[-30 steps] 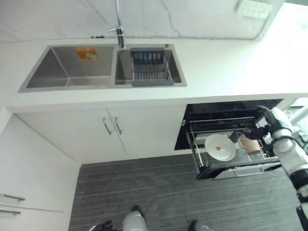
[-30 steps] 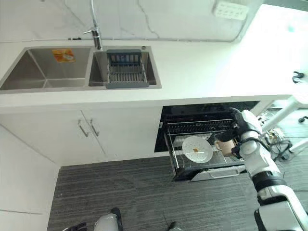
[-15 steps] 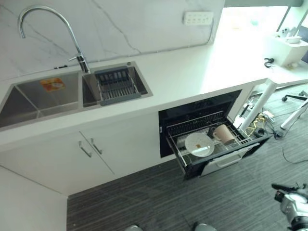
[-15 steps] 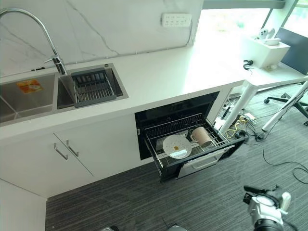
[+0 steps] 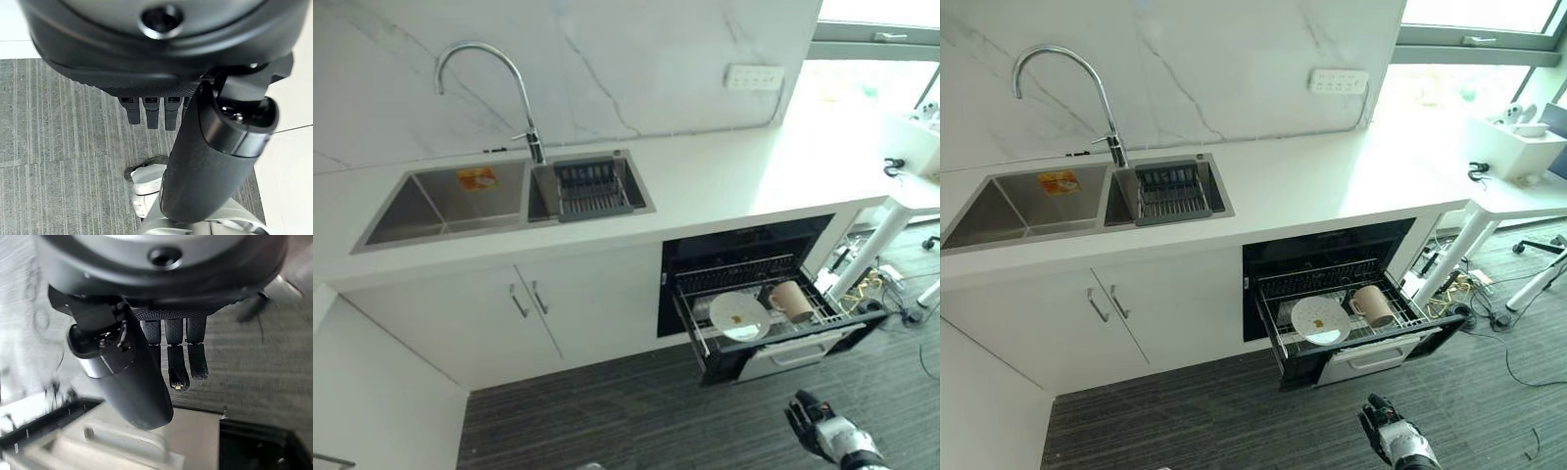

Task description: Place the dishes in the dishwasher.

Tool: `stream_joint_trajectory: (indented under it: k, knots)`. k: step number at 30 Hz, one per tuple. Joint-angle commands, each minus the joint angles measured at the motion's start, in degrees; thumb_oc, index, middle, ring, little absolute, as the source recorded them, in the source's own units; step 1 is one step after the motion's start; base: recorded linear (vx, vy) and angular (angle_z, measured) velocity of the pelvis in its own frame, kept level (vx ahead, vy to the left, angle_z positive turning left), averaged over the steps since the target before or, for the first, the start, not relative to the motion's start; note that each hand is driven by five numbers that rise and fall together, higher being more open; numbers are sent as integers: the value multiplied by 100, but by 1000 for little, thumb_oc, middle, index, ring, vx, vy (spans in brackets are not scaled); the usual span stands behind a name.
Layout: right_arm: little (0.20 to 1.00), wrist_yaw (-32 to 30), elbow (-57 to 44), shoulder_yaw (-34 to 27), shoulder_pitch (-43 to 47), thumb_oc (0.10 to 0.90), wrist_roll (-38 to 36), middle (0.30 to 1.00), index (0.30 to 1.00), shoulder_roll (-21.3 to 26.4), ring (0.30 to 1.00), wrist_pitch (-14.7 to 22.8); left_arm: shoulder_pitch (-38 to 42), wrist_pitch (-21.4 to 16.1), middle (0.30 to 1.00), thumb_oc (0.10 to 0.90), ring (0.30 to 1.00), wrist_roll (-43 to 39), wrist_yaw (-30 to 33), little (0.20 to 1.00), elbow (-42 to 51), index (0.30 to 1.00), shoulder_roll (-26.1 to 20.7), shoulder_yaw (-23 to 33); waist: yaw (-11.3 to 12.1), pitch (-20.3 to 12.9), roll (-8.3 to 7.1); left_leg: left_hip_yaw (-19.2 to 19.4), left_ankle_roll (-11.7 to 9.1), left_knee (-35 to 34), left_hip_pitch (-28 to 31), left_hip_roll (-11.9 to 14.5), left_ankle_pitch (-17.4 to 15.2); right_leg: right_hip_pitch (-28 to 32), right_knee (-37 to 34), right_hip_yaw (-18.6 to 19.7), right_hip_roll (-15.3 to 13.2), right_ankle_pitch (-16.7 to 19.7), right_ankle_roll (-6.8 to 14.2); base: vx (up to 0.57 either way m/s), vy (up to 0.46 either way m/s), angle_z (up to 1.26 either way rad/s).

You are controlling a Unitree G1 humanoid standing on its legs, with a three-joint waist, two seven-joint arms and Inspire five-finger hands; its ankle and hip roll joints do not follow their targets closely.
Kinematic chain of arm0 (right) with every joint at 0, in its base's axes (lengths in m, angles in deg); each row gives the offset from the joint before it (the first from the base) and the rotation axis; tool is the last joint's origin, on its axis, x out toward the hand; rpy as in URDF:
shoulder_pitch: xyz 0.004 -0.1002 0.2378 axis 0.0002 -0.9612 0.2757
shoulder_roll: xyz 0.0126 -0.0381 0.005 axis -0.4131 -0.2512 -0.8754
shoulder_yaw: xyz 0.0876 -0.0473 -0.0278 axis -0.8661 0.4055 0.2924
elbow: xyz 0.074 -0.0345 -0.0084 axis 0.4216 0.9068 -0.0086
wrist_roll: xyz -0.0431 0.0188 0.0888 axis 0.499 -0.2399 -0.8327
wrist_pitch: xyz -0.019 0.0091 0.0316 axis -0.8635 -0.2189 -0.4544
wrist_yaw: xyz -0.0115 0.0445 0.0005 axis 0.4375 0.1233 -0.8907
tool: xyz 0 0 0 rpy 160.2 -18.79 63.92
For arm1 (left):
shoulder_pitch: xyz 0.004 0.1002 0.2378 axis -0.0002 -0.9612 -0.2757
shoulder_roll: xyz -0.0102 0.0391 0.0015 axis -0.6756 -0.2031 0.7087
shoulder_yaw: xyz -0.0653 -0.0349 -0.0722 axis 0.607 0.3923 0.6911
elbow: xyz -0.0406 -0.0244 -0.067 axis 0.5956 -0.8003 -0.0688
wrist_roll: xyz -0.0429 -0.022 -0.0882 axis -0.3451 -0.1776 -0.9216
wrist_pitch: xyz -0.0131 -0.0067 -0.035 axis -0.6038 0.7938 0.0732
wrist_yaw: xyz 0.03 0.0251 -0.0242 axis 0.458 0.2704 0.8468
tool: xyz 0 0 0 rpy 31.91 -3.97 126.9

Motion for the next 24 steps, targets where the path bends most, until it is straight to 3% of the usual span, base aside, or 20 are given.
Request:
stream_joint_trajectory:
  k: [1, 6, 15, 24]
  knots:
    - [300, 55, -2, -459, 504, 400, -264, 300, 300, 330, 300, 374, 241, -166, 900, 800, 900, -126, 93, 900, -165, 900, 138, -53, 190, 146, 119, -72, -552, -151, 320, 284, -373, 105, 263, -167, -142, -763, 3, 42, 14, 6]
    - [300, 148, 225, -507, 456, 400, -371, 300, 300, 291, 300, 376, 209, -230, 900, 800, 900, -118, 119, 900, -261, 900, 161, 44, 278, 136, 148, -162, -540, -151, 283, 232, -361, 173, 263, -266, -183, -772, -8, 48, 11, 13]
    - [300, 46, 289, -288, 752, 400, -290, 300, 300, 325, 300, 486, 101, -183, 900, 800, 900, -126, 263, 900, -264, 900, 209, 100, 648, 250, 243, -426, -458, -151, 149, -43, -334, 304, 263, -552, -433, -681, 57, 68, 14, 25]
    - [300, -414, 278, 254, 1941, 400, -411, 300, 300, 839, 300, 586, -43, -280, 900, 800, 900, 72, 186, 900, -308, 900, 60, 202, 1189, 442, 381, -861, -403, -151, -28, -467, -493, 466, 263, -804, -658, -796, 110, 96, 55, 42]
